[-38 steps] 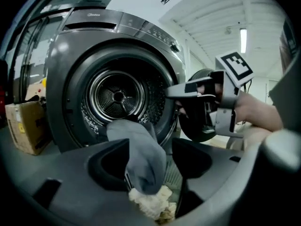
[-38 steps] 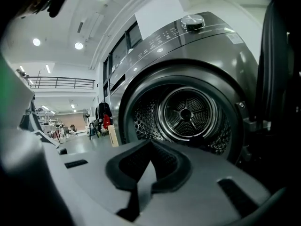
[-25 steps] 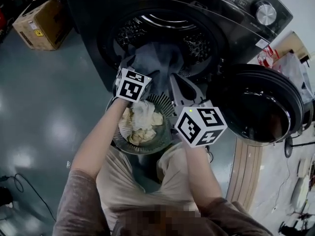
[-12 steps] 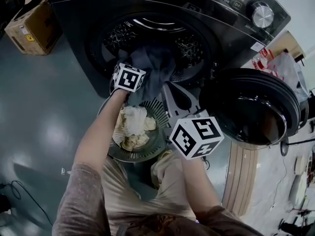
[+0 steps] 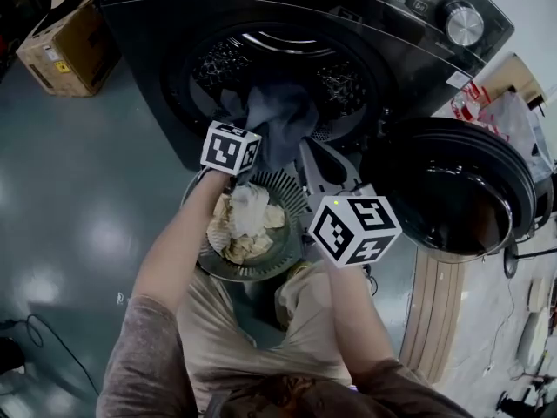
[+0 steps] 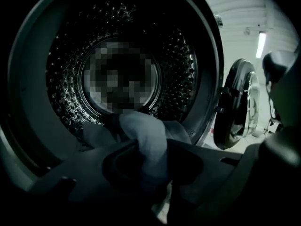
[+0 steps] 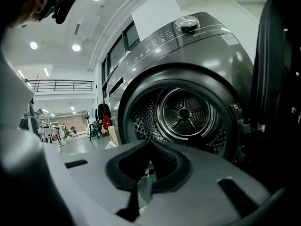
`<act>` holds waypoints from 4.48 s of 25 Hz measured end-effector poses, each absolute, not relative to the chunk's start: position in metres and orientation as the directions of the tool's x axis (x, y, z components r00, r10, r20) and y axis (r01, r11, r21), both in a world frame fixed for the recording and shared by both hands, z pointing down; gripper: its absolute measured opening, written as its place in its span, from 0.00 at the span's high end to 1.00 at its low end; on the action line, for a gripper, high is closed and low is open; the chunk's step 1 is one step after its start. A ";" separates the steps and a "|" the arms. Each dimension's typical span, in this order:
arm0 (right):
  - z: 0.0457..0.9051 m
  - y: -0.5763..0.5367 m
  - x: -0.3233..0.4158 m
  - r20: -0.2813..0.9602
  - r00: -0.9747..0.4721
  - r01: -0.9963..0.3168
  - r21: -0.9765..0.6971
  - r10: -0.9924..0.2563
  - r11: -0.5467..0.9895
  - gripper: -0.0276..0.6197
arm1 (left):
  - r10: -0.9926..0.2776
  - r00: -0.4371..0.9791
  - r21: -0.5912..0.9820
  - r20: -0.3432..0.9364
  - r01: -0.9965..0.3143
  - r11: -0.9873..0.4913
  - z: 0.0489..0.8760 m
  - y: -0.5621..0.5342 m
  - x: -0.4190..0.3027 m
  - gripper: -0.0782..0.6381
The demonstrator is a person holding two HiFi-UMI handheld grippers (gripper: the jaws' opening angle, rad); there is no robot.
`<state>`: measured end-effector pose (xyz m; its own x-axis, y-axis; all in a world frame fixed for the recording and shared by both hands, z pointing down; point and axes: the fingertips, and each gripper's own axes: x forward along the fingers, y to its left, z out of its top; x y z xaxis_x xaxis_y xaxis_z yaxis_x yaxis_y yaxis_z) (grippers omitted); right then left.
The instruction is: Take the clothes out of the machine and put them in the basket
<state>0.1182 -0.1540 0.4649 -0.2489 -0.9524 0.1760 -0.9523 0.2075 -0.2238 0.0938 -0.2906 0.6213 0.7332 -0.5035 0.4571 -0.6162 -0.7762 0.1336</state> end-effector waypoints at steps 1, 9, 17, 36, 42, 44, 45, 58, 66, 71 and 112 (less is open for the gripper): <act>0.465 -0.154 0.120 0.177 -0.245 -0.953 -0.225 -0.953 0.203 0.96 | -0.493 0.747 0.139 0.446 -0.601 -0.787 0.617 -0.279 0.093 0.72; 0.471 -0.163 0.119 0.185 -0.232 -0.958 -0.214 -0.955 0.191 0.96 | -0.422 0.818 0.172 0.390 -0.515 -0.840 0.582 -0.193 0.062 0.72; 0.476 -0.165 0.113 0.201 -0.229 -0.964 -0.186 -0.952 0.193 0.96 | -0.346 0.848 0.216 0.401 -0.454 -0.864 0.578 -0.120 0.028 0.73; 0.464 -0.153 0.106 0.168 -0.235 -0.958 -0.205 -0.957 0.199 0.96 | -0.539 0.779 0.053 0.319 -0.583 -0.811 0.553 -0.203 0.043 0.32; 0.460 -0.141 0.106 0.178 -0.255 -0.958 -0.177 -0.951 0.223 0.96 | -0.502 0.772 -0.007 0.390 -0.543 -0.840 0.579 -0.267 0.101 0.26; 0.458 -0.136 0.110 0.183 -0.254 -0.960 -0.170 -0.950 0.224 0.96 | -0.498 0.760 -0.017 0.418 -0.541 -0.841 0.591 -0.283 0.112 0.25; 0.458 -0.134 0.113 0.185 -0.254 -0.960 -0.170 -0.949 0.223 0.96 | -0.498 0.752 -0.023 0.433 -0.543 -0.840 0.596 -0.290 0.116 0.24; 0.452 -0.127 0.124 0.176 -0.273 -0.952 -0.192 -0.946 0.239 0.96 | -0.449 0.655 0.005 0.607 -0.569 -0.822 0.650 -0.346 0.133 0.24; 0.452 -0.129 0.119 0.168 -0.295 -0.944 -0.201 -0.941 0.260 0.96 | -0.375 0.699 0.092 0.608 -0.532 -0.842 0.648 -0.327 0.146 0.62; 0.456 -0.135 0.120 0.170 -0.283 -0.949 -0.194 -0.944 0.249 0.96 | -0.386 0.721 0.140 0.576 -0.553 -0.822 0.637 -0.319 0.138 0.80; 0.460 -0.145 0.110 0.178 -0.260 -0.958 -0.168 -0.949 0.231 0.96 | -0.489 0.742 -0.083 0.458 -0.512 -0.855 0.599 -0.263 0.097 0.25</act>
